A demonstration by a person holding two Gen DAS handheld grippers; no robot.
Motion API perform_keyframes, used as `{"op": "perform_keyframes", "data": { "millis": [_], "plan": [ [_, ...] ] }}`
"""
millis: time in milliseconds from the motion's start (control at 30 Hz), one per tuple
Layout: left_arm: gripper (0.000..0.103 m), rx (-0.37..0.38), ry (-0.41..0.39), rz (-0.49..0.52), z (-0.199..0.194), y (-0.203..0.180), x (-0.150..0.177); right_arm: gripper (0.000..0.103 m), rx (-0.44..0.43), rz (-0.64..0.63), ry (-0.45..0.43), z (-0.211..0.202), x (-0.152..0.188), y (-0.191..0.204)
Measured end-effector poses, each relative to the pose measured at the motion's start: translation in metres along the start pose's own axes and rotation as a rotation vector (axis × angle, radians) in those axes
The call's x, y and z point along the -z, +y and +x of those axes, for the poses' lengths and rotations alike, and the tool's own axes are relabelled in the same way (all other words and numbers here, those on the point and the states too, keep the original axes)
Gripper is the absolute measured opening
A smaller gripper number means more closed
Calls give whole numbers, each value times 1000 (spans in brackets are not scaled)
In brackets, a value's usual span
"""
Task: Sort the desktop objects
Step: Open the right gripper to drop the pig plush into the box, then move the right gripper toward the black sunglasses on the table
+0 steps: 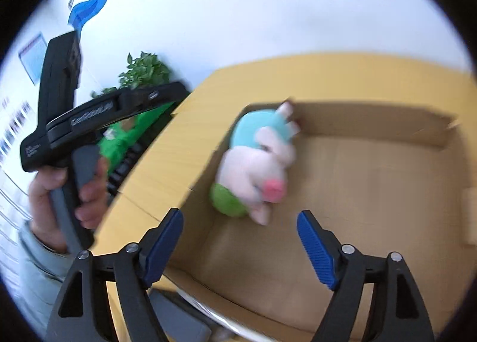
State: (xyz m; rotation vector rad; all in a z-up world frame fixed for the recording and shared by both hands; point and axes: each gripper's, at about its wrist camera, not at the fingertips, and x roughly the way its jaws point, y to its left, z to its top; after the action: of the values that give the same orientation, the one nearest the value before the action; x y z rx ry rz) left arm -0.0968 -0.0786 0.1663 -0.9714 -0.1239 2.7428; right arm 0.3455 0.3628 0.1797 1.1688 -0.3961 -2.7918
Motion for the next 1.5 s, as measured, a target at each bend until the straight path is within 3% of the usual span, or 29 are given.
{"op": "perform_keyframes", "data": {
  "millis": [133, 200, 300, 400, 500, 667, 767, 967, 1133, 1267, 1500],
  "plan": [
    [92, -40, -126, 38, -50, -33, 42, 81, 181, -68, -84, -53, 44, -3],
    [94, -73, -165, 60, -65, -47, 62, 81, 250, -53, -89, -56, 58, -10],
    [94, -117, -157, 89, -63, -59, 83, 81, 268, -12, -79, -39, 84, -26],
    [94, -152, -71, 74, -41, -48, 103, 81, 272, 37, -90, 10, 102, -59],
    [94, -136, 19, 28, -18, -29, 124, 81, 297, 94, -37, 5, 110, -100],
    [94, -155, 144, -24, 9, -8, 157, 81, 350, 133, 17, 31, 131, -147],
    [93, -153, 174, -58, 12, -4, 170, 81, 353, 105, 2, 32, 139, -144],
    [94, -206, 30, -80, -48, -30, 166, 81, 374, 113, -2, -4, 138, -119],
    [94, -125, -116, -57, -106, -80, 168, 81, 329, 87, -83, -46, 147, -86],
    [94, -90, -163, -27, -123, -113, 176, 81, 352, 66, -131, -58, 146, -67],
    [93, -60, -159, -27, -121, -130, 183, 81, 359, 11, -146, -53, 141, -52]
  ]
}}
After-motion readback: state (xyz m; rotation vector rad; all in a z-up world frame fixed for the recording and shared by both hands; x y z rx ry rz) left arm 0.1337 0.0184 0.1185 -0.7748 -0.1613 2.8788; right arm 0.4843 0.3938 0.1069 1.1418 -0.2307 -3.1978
